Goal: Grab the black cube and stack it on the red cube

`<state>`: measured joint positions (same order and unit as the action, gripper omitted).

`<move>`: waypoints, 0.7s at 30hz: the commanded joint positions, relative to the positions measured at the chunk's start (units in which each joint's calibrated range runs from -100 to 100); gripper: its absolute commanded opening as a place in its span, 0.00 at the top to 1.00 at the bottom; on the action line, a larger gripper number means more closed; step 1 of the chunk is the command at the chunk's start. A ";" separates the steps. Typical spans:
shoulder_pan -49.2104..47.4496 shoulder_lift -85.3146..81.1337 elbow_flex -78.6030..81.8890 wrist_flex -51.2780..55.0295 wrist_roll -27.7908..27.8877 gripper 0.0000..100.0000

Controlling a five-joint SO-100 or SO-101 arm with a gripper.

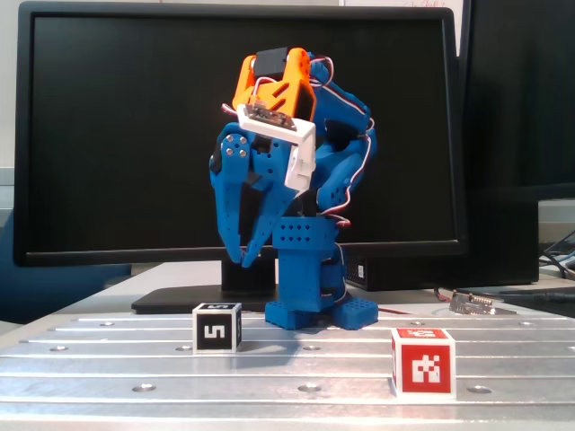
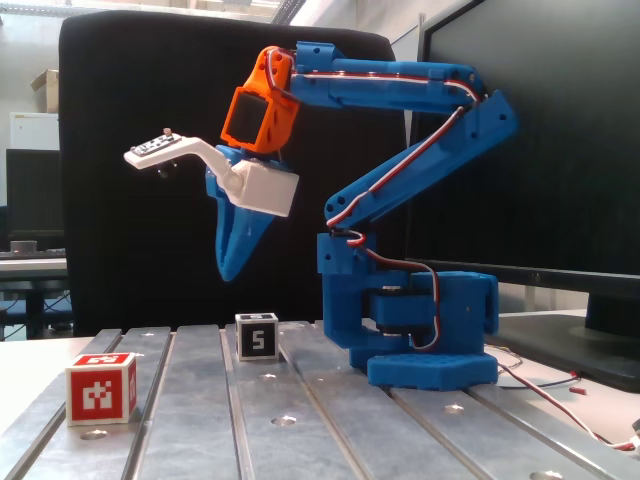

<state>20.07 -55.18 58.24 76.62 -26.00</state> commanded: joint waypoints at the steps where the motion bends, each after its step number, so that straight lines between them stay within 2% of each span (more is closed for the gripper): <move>1: 2.41 1.04 -2.84 1.74 -0.35 0.99; 9: 6.76 12.82 -6.64 7.82 -2.88 0.99; 21: 8.31 15.91 -7.00 6.11 -2.77 0.99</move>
<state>28.30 -39.62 52.90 83.58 -28.79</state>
